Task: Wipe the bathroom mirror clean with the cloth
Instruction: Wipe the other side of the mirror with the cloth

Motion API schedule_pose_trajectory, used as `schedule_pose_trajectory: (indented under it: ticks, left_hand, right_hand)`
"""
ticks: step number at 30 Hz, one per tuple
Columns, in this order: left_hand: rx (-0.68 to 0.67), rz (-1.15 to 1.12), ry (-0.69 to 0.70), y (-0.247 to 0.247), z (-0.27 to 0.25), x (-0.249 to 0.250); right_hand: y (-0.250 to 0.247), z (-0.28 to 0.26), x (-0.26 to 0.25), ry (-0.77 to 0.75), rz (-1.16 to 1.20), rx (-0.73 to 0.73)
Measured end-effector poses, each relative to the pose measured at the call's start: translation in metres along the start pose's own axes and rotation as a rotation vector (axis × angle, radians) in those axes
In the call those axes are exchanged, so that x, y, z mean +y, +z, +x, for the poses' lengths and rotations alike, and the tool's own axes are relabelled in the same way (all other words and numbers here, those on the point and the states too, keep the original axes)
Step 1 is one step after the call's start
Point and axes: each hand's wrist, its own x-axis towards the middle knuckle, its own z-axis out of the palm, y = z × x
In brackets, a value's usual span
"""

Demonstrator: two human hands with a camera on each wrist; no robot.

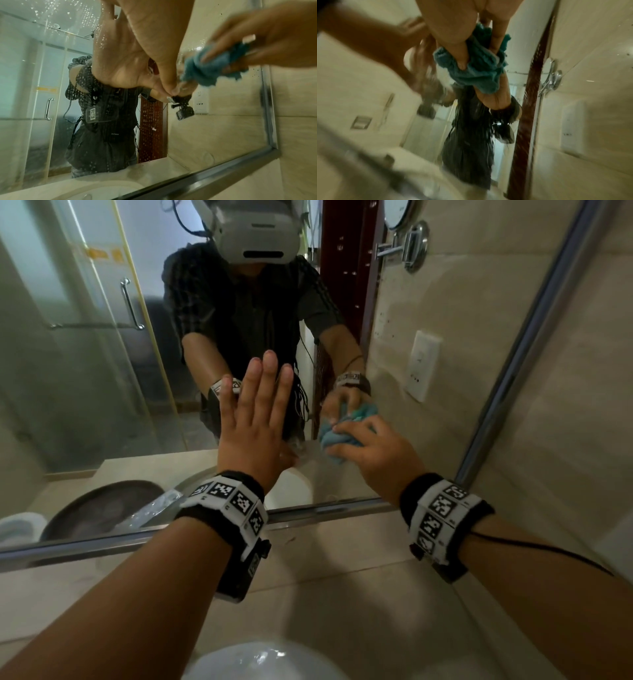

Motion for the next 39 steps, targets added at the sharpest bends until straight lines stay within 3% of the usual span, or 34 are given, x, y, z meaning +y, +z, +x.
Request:
schedule_pose_trajectory:
  ticks: [1,4,6,7,9,12,14,19,21,23,26,28,29,31,34,36,39]
  left_hand:
    - [-0.003,-0.004,-0.002,0.0,0.0,0.001]
    - [0.001,0.0,-0.002,0.002,-0.001,0.001]
    - [0.011,0.006,0.007,0.003,-0.001,0.0]
    - [0.018,0.003,0.014,0.005,-0.001,-0.002]
    - [0.031,-0.017,0.029,0.007,0.0,-0.004]
    - [0.012,0.008,0.026,0.008,0.001,-0.005]
    - [0.001,0.029,0.02,0.007,0.0,-0.004]
    - [0.014,-0.009,0.005,0.006,0.001,-0.002]
    - [0.018,0.0,-0.004,0.006,0.0,-0.001]
    - [0.029,0.018,-0.004,0.007,-0.001,-0.001]
    - [0.025,0.036,-0.005,0.002,-0.002,0.001]
    - [0.015,0.027,-0.01,-0.003,-0.004,0.003]
    - [0.018,0.012,-0.014,-0.007,-0.004,0.004]
    - [0.07,-0.008,0.013,-0.02,0.001,0.005]
    - [0.16,0.019,0.096,-0.043,0.028,0.007]
    - [0.159,-0.002,0.077,-0.053,0.051,0.014]
    - [0.14,-0.034,0.026,-0.051,0.069,0.022]
  right_hand:
    - [-0.01,0.012,0.0,0.046,0.023,0.008]
    - [-0.036,0.061,-0.002,0.251,0.028,0.282]
    - [-0.033,0.075,-0.005,0.278,-0.015,0.414]
    - [-0.023,0.071,-0.007,0.301,0.024,0.396]
    - [0.0,0.038,-0.019,0.207,0.07,0.275]
    - [0.033,-0.026,-0.023,-0.088,-0.084,-0.007]
    - [0.037,-0.038,-0.012,-0.006,-0.053,-0.091]
    - [-0.027,0.04,-0.007,0.257,0.113,0.333]
    - [-0.038,0.067,-0.006,0.33,0.135,0.407]
    - [-0.02,0.057,-0.005,0.282,0.109,0.315]
    - [0.021,0.0,-0.001,0.0,0.035,0.106]
    - [0.029,-0.026,0.01,-0.155,-0.003,0.068]
    - [0.025,-0.026,0.017,-0.162,-0.001,0.078]
    - [0.004,-0.006,0.025,-0.083,0.031,0.138]
    - [-0.038,0.045,0.034,0.197,0.12,0.294]
    - [-0.051,0.064,0.03,0.331,0.214,0.346]
    - [-0.029,0.047,0.02,0.312,0.327,0.154]
